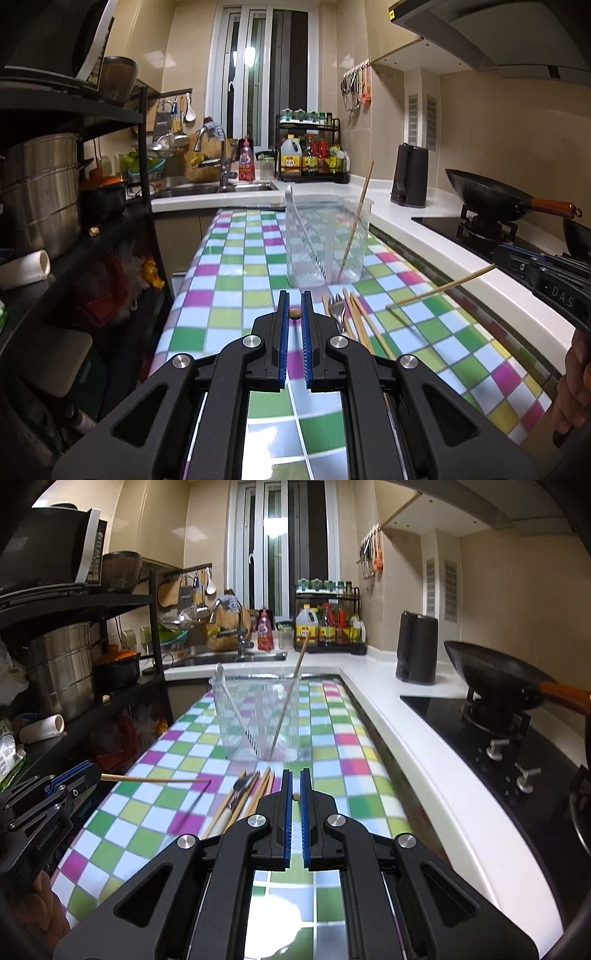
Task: Organize utensils
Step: 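Lift and carry the chopstick with the left tool while the right tool carries its chopstick to the container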
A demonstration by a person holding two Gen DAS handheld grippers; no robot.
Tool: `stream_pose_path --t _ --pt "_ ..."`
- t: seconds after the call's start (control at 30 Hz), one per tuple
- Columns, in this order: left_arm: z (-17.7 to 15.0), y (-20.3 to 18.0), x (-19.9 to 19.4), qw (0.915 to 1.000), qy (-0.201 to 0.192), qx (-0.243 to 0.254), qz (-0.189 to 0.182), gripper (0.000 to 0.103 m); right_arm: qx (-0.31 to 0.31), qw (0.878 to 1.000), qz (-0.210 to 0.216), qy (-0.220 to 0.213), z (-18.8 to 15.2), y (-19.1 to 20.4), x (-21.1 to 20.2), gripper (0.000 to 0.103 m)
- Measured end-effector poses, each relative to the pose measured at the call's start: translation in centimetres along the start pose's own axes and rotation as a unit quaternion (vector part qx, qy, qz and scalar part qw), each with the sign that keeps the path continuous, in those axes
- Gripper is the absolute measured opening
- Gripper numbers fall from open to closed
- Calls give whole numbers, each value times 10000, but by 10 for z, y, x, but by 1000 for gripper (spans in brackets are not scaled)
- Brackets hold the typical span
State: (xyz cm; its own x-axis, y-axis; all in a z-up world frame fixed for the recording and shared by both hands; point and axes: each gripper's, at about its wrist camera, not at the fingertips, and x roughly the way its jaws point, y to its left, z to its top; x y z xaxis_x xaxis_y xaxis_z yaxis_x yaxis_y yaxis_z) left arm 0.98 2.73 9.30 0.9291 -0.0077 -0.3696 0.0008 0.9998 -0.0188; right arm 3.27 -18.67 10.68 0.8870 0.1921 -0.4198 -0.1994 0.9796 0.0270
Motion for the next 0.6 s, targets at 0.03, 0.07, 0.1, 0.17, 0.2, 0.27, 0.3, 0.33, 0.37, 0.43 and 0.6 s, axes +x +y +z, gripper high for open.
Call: stream_pose_path --t 0.03,0.07,0.1,0.17,0.2,0.27,0.3,0.33,0.37,0.43,0.6 --pt "5 0 1 10000 -29 -9 -19 7 5 10000 29 -49 7 -1 0 4" --pt "12 1 2 10000 -54 -31 -45 7 5 10000 44 -84 12 -2 0 4" --pt "19 2 3 9999 -81 -53 -56 7 7 9999 60 -116 17 -3 0 4" --pt "33 4 4 9998 -158 -60 -72 7 47 9997 120 -195 30 -6 0 4" --pt "41 5 5 9997 -183 -79 -107 7 49 9996 140 -228 36 -7 0 4" --pt "53 7 9 9995 -130 -161 -227 7 4 9995 137 -289 46 -6 1 4" --pt "60 8 12 9994 -99 -206 -264 7 0 9994 159 -307 53 -6 2 4" --pt "66 9 14 9993 -86 -228 -291 7 11 9993 187 -320 57 -7 3 4" --pt "73 10 17 9991 -57 -243 -335 7 11 9992 206 -341 63 -7 3 4" --pt "83 11 24 9984 74 -302 -469 7 -40 9990 189 -393 73 -7 4 4" --pt "102 12 42 9960 443 -399 -661 7 12 9993 274 -273 92 -11 9 4"
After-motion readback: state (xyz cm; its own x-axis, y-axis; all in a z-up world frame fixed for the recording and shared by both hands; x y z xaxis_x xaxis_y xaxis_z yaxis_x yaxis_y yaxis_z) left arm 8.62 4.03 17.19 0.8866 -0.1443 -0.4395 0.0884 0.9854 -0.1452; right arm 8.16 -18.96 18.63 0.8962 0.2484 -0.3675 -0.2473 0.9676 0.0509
